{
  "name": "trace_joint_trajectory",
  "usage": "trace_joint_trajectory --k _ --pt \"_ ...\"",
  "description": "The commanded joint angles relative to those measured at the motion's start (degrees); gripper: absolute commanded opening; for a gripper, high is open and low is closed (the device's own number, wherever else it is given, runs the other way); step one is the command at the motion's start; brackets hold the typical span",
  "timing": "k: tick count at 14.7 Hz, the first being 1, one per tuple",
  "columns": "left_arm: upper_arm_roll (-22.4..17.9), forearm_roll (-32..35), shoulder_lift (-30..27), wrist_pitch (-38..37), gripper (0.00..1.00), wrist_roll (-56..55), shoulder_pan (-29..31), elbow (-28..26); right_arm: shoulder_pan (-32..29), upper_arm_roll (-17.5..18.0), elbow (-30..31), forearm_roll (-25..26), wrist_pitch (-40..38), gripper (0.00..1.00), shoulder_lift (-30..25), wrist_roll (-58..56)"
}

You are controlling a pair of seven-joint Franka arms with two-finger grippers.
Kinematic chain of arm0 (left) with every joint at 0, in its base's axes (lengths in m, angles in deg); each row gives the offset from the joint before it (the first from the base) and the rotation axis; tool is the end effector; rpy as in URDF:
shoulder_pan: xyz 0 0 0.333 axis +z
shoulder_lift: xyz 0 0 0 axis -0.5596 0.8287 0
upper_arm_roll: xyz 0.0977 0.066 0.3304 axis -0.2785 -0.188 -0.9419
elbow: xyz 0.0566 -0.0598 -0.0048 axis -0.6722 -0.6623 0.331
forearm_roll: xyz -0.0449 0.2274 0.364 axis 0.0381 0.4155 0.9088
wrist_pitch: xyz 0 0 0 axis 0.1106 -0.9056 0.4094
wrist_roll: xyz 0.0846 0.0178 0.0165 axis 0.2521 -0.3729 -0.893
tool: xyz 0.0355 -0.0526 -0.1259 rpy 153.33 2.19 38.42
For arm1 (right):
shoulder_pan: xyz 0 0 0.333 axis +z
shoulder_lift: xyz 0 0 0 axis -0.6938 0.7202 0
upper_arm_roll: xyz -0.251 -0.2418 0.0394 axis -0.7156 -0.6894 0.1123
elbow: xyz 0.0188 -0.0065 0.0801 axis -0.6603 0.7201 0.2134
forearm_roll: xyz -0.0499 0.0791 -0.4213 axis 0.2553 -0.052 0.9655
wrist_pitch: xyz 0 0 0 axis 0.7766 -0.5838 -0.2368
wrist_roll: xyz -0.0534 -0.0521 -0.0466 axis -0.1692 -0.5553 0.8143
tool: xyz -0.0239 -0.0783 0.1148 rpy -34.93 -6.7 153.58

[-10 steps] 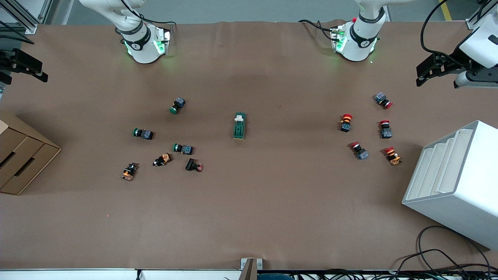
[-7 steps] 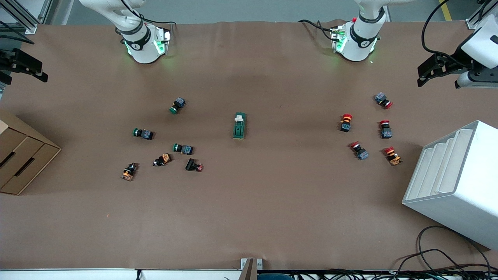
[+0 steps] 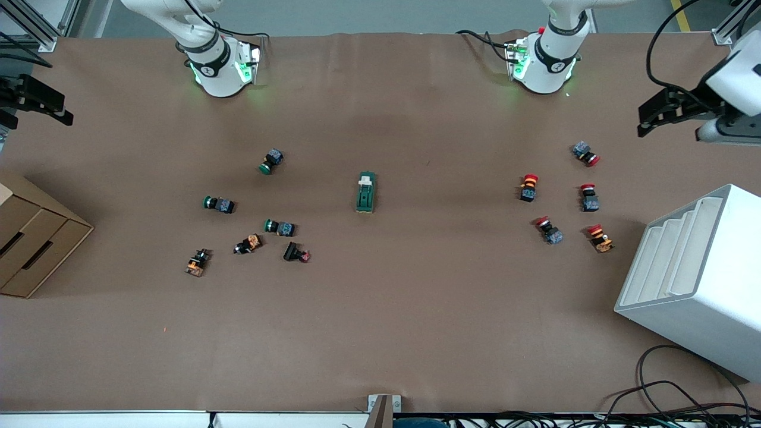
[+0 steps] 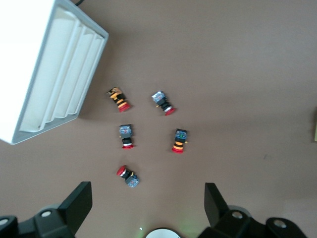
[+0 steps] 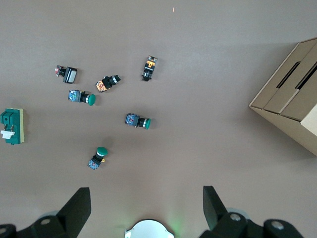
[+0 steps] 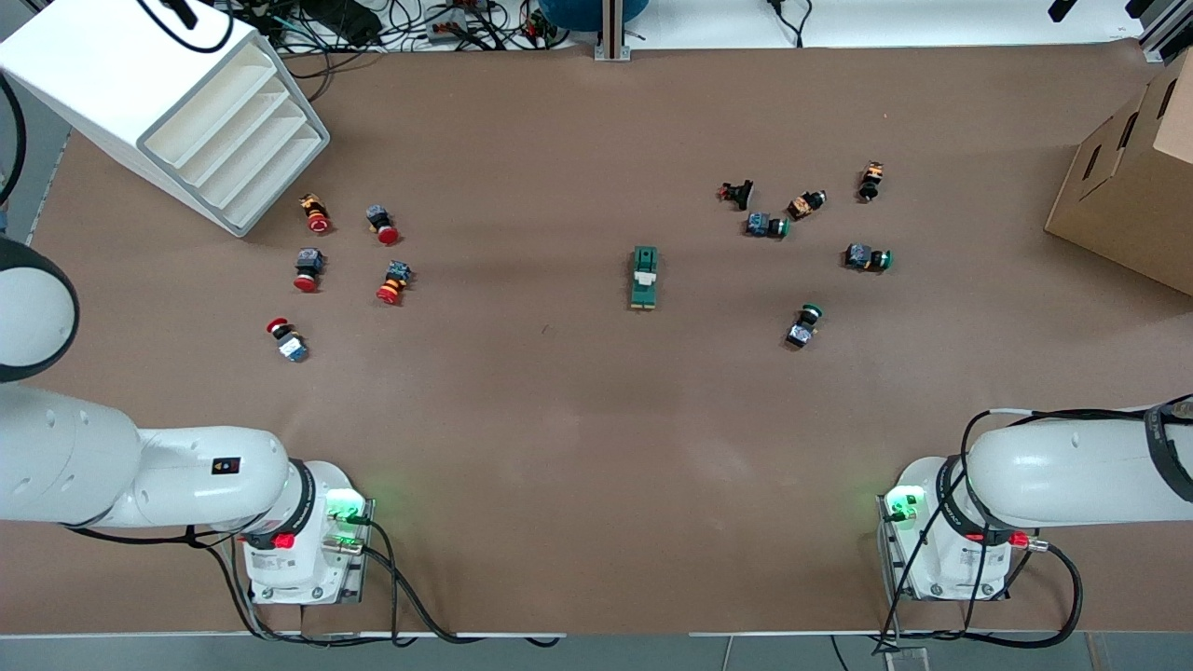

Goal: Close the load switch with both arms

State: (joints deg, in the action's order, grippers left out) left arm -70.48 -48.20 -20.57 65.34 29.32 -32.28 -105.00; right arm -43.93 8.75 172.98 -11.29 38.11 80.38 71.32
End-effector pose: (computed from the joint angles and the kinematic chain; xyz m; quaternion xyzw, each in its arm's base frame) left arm 0.5674 -0.0777 0.6598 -0.9975 0.0668 0.0231 0.0067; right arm 0.5469 -0.0335 0.6809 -0.9989 -0.0237 0.0377 0.0130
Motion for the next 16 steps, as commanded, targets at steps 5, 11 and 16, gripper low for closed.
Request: trace_joint_trajectory --k 5,11,16 --pt "8.78 -5.87 2.25 -1.46 1.00 -9.89 -0.96 1.83 -0.44 -0.13 -0.02 -0.13 0.37 1.00 -0.08 0.22" --pt "17.57 -5.88 4.80 3.27 1.00 -20.15 -1.93 1.48 -3.68 -0.31 -0.10 -0.04 3.70 1.00 8.86 0.05" --pt "20.31 -1.41 5.78 9.16 1.00 -33.61 -8.06 -2.29 -5.54 -0.22 0.07 -0.22 4.32 1.00 15.92 -0.13"
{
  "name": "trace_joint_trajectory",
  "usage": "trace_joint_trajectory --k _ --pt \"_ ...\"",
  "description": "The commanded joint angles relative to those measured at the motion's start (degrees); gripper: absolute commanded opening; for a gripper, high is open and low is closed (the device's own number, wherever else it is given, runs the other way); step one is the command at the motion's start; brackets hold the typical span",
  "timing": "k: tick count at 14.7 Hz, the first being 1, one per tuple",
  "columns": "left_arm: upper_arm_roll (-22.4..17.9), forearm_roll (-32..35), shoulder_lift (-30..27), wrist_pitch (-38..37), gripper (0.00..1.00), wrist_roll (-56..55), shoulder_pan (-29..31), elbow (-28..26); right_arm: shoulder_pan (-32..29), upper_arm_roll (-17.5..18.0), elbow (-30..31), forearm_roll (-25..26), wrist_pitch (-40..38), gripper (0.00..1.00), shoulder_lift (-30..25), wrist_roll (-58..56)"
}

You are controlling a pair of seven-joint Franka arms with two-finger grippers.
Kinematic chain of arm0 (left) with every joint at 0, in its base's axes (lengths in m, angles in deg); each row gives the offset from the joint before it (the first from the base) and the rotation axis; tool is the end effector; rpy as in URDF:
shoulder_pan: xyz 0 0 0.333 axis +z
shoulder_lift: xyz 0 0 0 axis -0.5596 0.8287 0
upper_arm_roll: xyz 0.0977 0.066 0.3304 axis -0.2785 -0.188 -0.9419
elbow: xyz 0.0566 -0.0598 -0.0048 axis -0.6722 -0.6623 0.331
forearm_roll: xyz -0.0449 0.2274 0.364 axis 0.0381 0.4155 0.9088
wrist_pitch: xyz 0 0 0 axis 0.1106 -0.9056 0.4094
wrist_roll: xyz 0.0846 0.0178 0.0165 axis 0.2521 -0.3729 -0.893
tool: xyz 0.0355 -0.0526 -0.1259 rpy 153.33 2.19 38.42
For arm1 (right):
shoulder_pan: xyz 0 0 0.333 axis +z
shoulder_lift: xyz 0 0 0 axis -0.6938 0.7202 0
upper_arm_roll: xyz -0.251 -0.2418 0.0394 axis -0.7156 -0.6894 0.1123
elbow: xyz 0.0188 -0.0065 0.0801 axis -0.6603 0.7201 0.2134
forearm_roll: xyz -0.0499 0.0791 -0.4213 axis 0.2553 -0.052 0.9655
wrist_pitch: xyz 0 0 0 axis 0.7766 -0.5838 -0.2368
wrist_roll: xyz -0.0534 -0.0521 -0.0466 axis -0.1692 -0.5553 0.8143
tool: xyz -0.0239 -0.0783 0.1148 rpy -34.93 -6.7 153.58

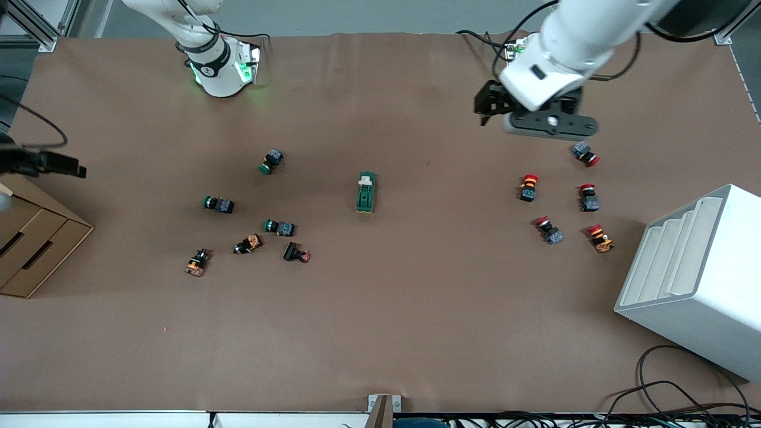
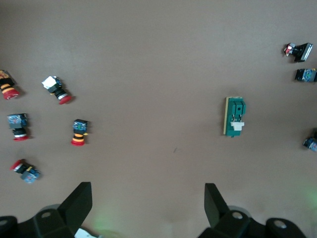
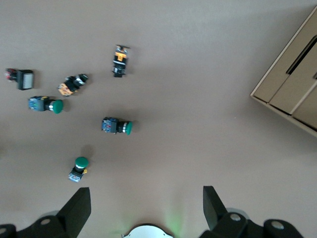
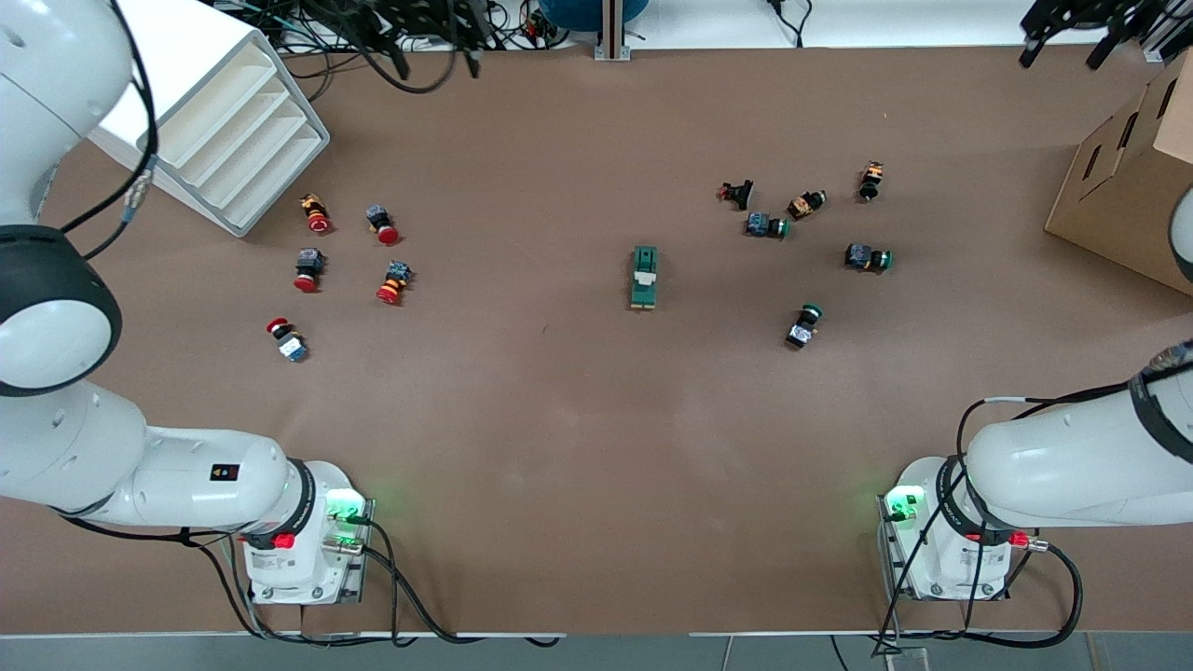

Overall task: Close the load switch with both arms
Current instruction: 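Move the left gripper above the switch while the right gripper reaches it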

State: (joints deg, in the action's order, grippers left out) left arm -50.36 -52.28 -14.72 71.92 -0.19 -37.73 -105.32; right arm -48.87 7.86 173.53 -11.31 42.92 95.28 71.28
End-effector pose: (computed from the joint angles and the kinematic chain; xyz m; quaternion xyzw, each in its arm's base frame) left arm 0.5168 -0.3362 0.6129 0.9980 -0.0326 -0.0398 0.0378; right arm 0.6235 -0.0974 0.5277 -0.9910 0.0283 0.1295 0.0181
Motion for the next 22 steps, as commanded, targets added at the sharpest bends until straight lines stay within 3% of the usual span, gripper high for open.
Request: trace_joint_trajectory --k 1,7,10,15,19,22 --pt "0.19 4.51 -0.08 4.34 1.00 -6.22 -4.71 -3.46 -0.17 0.76 0.04 -0.38 -1.09 1.00 1.02 0.26" --pt "0.19 7.60 -0.08 14.36 1.00 -26.95 -13.24 -9.96 5.18 1.03 4.35 -10.39 2.33 1.00 0.93 15.26" --pt "0.19 13.39 -0.25 17.45 1.00 -34.07 -18.07 -14.10 8.61 1.03 5.93 -14.87 4.16 1.00 0.93 25.98" --pt "0.19 14.71 0.54 21.58 1.00 -49.55 -23.62 -17.79 17.83 1.03 11.90 -19.19 15.13 1.00 1.02 41.63" --pt "0.28 26.56 4.48 25.37 1.00 -68.26 -29.24 -19.82 26.45 1.11 16.39 -20.06 25.60 1.00 2.33 51.31" --pt "0.45 33.77 9.05 27.38 1.00 -75.03 -33.28 -19.82 30.15 1.03 19.99 -24.89 32.36 1.00 3.47 52.99"
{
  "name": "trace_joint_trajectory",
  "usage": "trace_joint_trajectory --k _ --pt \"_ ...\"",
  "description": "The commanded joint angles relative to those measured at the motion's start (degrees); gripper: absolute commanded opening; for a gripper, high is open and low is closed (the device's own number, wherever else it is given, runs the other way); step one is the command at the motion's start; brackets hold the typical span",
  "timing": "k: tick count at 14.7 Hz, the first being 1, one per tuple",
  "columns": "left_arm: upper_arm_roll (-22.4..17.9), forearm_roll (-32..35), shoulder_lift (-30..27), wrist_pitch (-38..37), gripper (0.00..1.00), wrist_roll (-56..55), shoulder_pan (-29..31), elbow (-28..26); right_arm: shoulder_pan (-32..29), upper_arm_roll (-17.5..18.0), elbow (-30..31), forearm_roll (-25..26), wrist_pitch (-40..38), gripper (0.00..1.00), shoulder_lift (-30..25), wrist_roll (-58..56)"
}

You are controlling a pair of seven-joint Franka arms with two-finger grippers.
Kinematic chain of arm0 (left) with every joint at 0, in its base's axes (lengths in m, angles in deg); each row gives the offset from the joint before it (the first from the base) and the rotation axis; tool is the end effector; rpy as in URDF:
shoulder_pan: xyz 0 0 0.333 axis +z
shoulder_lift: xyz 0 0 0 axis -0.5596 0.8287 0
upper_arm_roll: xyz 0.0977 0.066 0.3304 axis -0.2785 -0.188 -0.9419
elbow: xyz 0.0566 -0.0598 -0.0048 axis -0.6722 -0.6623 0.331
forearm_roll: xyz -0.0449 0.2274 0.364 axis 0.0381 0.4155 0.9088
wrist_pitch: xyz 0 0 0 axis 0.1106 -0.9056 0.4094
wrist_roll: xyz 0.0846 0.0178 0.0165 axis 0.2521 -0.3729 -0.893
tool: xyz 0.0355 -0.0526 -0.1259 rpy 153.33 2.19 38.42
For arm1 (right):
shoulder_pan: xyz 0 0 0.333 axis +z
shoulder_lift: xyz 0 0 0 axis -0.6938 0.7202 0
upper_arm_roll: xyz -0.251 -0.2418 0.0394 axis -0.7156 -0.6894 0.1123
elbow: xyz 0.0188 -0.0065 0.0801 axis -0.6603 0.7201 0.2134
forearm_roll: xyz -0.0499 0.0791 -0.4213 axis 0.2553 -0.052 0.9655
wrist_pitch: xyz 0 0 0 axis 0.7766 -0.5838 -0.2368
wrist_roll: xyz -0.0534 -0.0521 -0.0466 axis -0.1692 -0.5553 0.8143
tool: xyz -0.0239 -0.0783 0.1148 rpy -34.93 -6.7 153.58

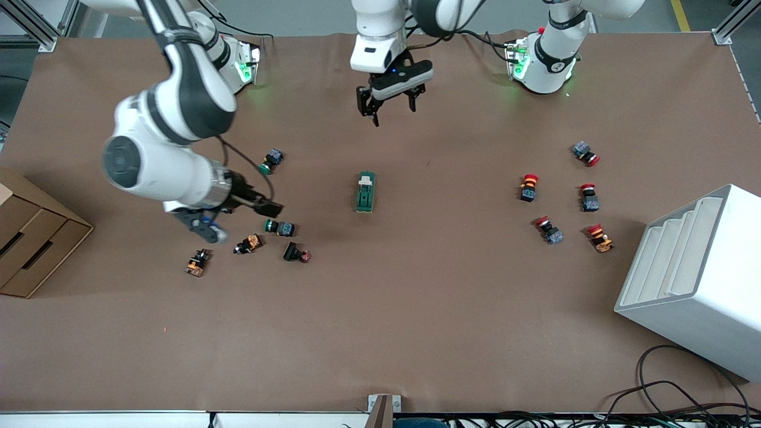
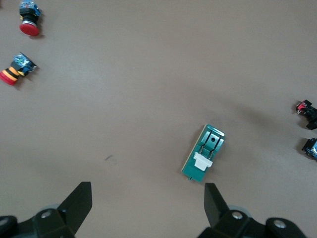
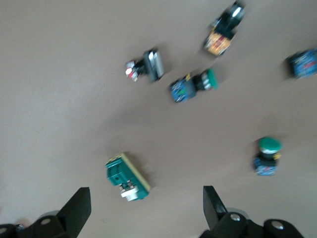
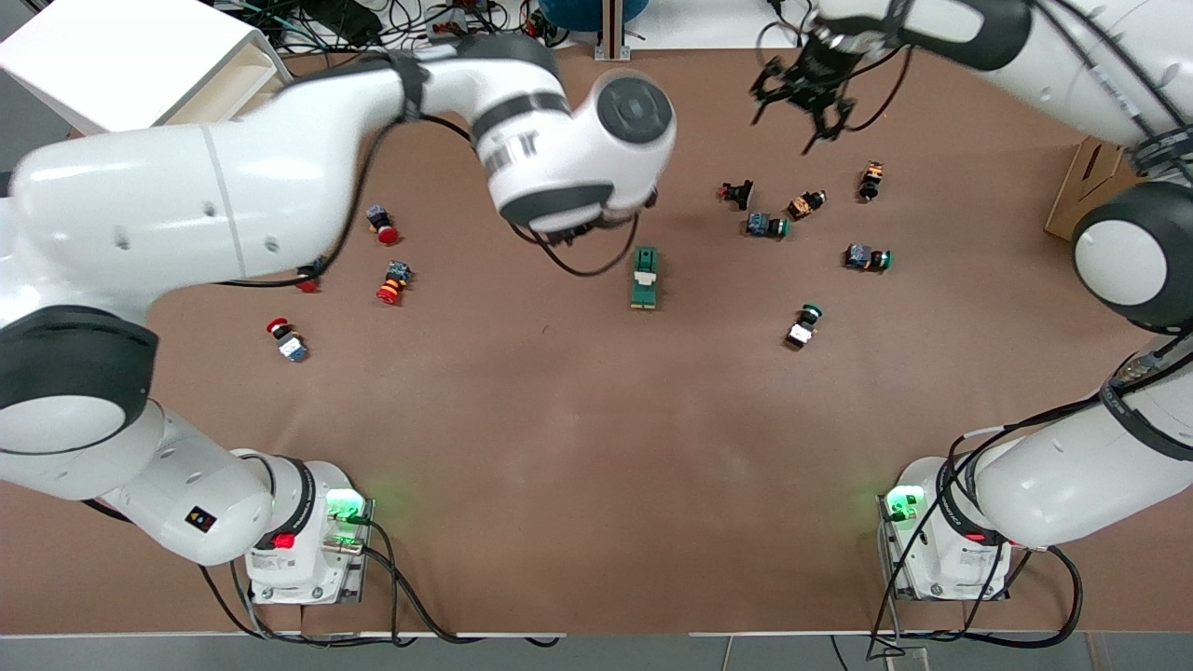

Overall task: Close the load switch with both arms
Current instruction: 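Move the left gripper above the switch while the right gripper reaches it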

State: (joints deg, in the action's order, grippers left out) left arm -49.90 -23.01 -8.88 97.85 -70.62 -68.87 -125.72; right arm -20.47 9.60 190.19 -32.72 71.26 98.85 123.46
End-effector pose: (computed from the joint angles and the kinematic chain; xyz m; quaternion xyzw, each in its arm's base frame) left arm 0.3196 -0.5615 0.4163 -0.9656 -0.2091 -0.1524 0.0260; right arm 0.6027 0.2701 0.3815 -0.9393 0.2917 0.1429 0.1101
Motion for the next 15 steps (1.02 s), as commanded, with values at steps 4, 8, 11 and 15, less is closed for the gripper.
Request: trace_joint_trajectory --k 4,8,11,15 --pt "-0.01 19.53 11.03 1.63 1.00 -20.94 -7.69 0.49 4.83 -0.72 7.03 -5.86 12.29 1.00 1.66 1.61" --pt "-0.09 33.58 18.32 1.19 1.00 -32.30 -11.74 0.49 7.91 -0.72 7.03 -7.01 19.14 1.00 5.61 4.33" --pt "-0.09 41.33 22.20 1.28 1.00 -32.58 -12.36 0.93 10.02 -0.72 7.03 -7.88 22.49 1.00 7.29 5.74" --pt "-0.27 55.13 28.26 1.28 1.00 -34.41 -12.36 1.02 13.09 -0.72 9.49 -10.60 24.50 1.00 7.29 5.83"
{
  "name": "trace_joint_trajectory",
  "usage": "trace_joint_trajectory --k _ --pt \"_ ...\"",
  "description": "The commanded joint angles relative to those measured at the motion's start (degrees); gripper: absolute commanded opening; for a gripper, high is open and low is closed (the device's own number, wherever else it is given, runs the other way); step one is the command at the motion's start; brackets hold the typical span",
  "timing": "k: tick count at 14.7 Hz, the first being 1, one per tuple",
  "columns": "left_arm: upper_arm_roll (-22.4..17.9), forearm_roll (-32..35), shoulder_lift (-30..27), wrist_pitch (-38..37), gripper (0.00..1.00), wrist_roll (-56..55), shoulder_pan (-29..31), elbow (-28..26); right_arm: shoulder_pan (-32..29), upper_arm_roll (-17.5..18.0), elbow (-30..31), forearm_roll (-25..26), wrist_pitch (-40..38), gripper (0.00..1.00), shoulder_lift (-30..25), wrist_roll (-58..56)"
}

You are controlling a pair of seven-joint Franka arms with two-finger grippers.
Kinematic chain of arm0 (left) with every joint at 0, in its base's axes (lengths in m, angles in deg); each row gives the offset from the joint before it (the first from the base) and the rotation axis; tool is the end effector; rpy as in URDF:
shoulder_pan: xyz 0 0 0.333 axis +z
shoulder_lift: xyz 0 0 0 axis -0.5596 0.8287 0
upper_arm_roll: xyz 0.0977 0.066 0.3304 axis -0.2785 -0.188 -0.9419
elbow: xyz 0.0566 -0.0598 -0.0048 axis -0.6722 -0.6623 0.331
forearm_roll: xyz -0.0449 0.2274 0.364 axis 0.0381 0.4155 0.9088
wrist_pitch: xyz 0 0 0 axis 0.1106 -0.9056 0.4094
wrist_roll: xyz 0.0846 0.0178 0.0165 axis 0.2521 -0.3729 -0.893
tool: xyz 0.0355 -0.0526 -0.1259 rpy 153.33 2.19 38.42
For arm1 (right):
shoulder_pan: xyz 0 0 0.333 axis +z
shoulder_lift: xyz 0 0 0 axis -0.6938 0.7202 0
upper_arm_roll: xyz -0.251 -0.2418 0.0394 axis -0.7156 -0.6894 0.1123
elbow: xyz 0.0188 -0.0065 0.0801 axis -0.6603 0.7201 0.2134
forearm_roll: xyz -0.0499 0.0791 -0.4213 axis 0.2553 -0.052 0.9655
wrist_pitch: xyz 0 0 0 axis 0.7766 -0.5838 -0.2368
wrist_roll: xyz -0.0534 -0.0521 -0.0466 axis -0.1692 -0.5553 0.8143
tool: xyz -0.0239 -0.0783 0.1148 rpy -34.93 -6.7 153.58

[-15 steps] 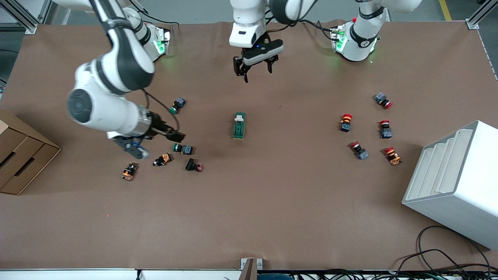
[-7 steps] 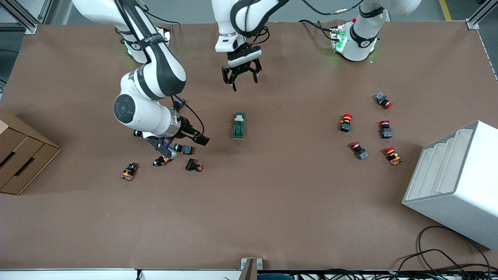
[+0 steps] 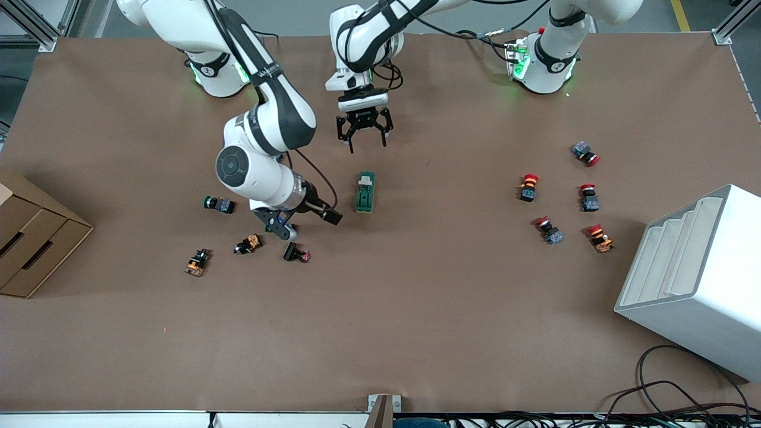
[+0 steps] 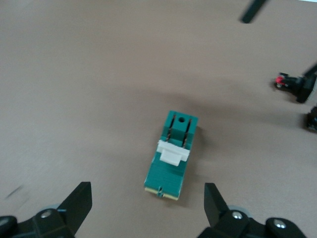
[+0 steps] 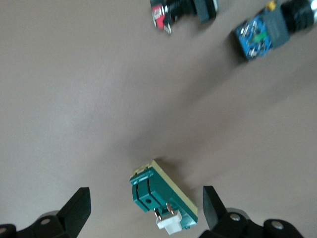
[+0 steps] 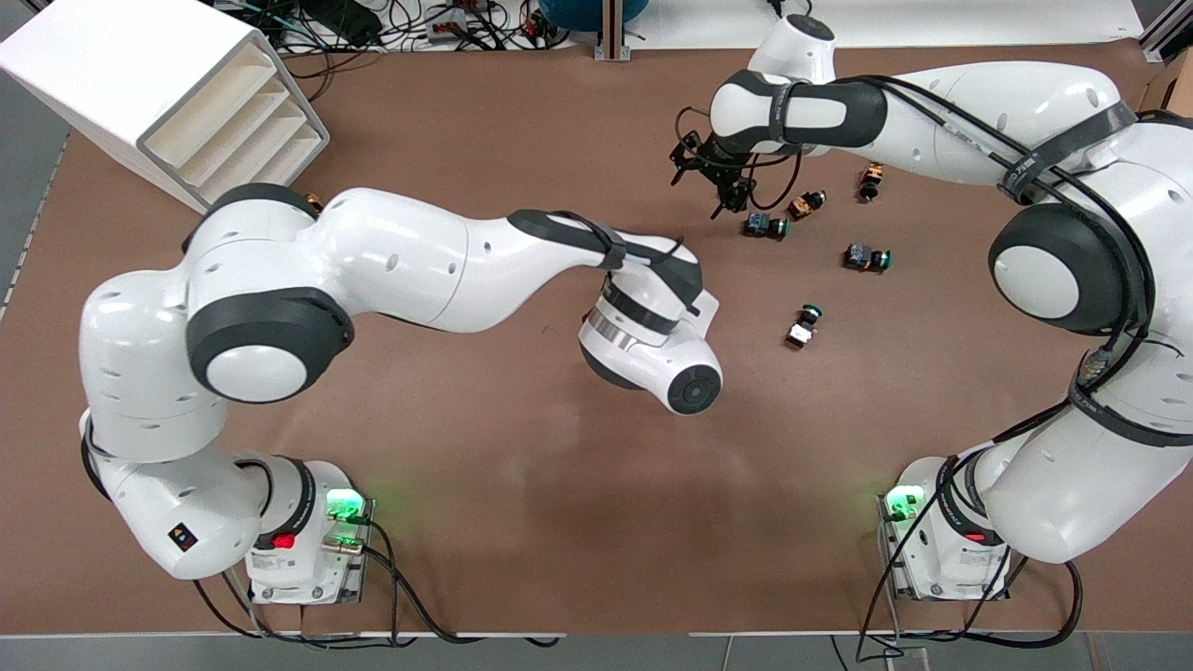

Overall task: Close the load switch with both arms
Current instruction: 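Lower the right gripper onto the white switch handle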

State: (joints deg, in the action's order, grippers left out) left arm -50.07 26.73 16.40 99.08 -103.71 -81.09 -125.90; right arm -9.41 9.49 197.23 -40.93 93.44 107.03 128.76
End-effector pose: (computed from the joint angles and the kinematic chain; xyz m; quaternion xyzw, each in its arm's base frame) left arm 0.2473 -0.6271 0.1804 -0.9214 -0.0894 -0.3777 0.0187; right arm 0.5617 0.3731 0.2571 -0.9225 0.3397 0.1200 0.1386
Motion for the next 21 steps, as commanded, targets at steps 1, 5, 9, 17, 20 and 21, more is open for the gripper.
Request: trace_joint_trajectory --k 1,5,9,17,20,21 --pt "-0.11 8.37 4.12 -0.04 1.00 -2.55 -0.13 1.11 3.26 -0.61 3.66 -3.62 4.52 1.00 -0.89 0.53" --pt "-0.37 13.93 7.56 -0.65 1.00 -4.49 -0.57 1.37 6.52 -0.61 6.22 -7.14 10.51 1.00 -0.81 0.53" --pt "-0.55 15.61 9.23 -2.15 1.00 -6.06 -1.36 1.37 9.86 -0.61 8.59 -10.65 14.98 1.00 -0.54 0.53" --pt "-0.63 20.09 12.84 -5.76 1.00 -15.04 -3.30 1.89 15.67 -0.61 9.04 -15.93 23.69 1.00 4.47 0.53" --pt "-0.63 20.09 13.01 -5.84 1.00 -15.39 -3.38 1.81 16.37 -0.61 9.04 -16.11 23.79 1.00 4.47 0.70" --pt "-0.63 20.09 13.10 -5.84 1.00 -16.00 -3.73 1.81 16.72 -0.61 9.04 -16.11 23.79 1.00 4.47 1.66"
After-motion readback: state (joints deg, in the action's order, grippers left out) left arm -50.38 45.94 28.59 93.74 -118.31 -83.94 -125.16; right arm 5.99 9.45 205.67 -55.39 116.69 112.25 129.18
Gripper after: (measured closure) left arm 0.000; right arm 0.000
